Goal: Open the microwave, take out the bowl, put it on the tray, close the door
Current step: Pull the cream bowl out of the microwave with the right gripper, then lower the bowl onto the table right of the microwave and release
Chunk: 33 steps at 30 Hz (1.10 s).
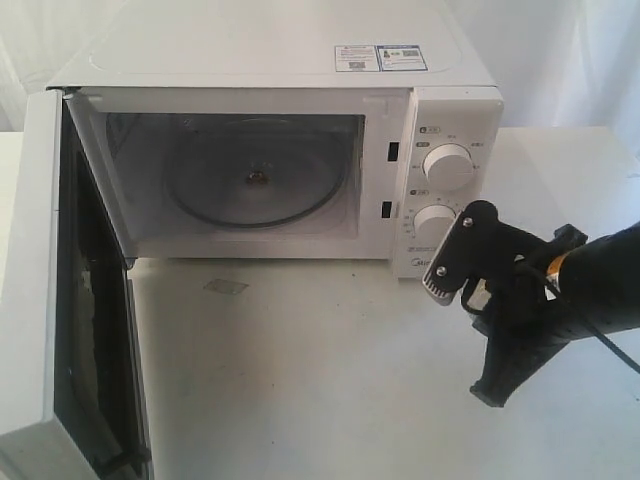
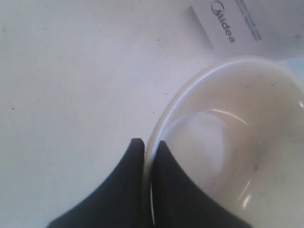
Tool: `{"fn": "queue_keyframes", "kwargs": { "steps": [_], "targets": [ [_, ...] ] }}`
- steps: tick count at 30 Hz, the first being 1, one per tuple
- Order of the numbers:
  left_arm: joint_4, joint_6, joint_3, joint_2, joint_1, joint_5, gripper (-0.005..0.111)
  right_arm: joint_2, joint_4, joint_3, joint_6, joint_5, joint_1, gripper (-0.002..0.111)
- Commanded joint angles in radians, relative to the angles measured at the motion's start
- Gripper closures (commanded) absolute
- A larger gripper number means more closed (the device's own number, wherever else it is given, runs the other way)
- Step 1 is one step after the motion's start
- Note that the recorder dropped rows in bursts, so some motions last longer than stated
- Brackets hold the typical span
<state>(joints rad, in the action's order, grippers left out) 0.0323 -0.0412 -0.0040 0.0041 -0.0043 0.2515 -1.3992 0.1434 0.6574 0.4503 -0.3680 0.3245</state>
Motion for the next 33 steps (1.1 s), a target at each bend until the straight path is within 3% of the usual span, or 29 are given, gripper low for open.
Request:
{"fn": "queue_keyframes", "kwargs": {
  "steps": [1,14,27,33],
  "targets": [
    [0.001,-0.005,0.004,-0.004,0.002,0.003,0.107,-0.03,0.008,0.0,-0.011,0.043,-0.054,0.108],
    [0.001,-0.005,0.004,-0.004,0.002,0.003,0.107,-0.179,0.011,0.02,-0.01,0.096,-0.093,0.108],
    [0.001,-0.005,0.004,-0.004,0.002,0.003,0.107,-0.185,0.009,0.02,-0.092,0.171,-0.136,0.108],
    [0.001,-0.005,0.004,-0.004,0.002,0.003,0.107,-0.185,0.009,0.02,-0.092,0.166,-0.136,0.078]
  ]
}}
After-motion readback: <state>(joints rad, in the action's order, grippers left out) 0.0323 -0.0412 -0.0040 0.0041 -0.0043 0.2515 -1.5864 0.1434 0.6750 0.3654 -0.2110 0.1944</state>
